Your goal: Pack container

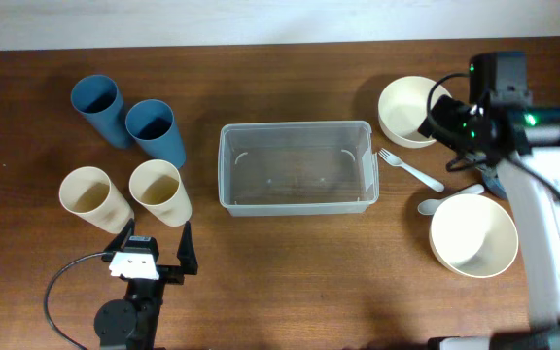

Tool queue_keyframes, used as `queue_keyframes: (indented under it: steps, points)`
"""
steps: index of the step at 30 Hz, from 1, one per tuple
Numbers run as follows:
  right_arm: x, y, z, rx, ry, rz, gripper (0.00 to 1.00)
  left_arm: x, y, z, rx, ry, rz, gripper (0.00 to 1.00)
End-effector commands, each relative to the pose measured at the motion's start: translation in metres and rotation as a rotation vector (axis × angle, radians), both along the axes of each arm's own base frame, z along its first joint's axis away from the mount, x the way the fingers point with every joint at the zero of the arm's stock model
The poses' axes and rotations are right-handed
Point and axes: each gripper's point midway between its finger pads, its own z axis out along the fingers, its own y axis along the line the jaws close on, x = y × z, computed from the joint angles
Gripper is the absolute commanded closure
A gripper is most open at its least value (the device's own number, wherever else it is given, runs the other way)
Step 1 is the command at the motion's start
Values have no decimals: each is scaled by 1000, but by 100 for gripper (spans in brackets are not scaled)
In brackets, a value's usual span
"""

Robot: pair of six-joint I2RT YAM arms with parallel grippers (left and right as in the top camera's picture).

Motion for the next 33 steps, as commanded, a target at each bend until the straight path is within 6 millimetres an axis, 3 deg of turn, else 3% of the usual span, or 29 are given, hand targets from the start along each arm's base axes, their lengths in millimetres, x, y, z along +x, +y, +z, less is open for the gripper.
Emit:
queue_keyframes:
  steps: [1, 5, 11, 19, 33]
  points:
    - [4, -14, -34, 56, 91, -166, 1, 0, 0, -1, 19, -4, -6, 0]
    - [8, -19, -61, 60, 168, -181, 1, 0, 0, -1, 19, -4, -6, 0]
    - [14, -19, -77, 59, 194, -180, 1, 0, 0, -1, 19, -4, -6, 0]
    - [47, -10, -87, 142, 101, -198, 7, 0, 0, -1, 19, -4, -6, 0]
    - [85, -14, -150, 143, 108, -213, 12, 0, 0, -1, 19, -4, -6, 0]
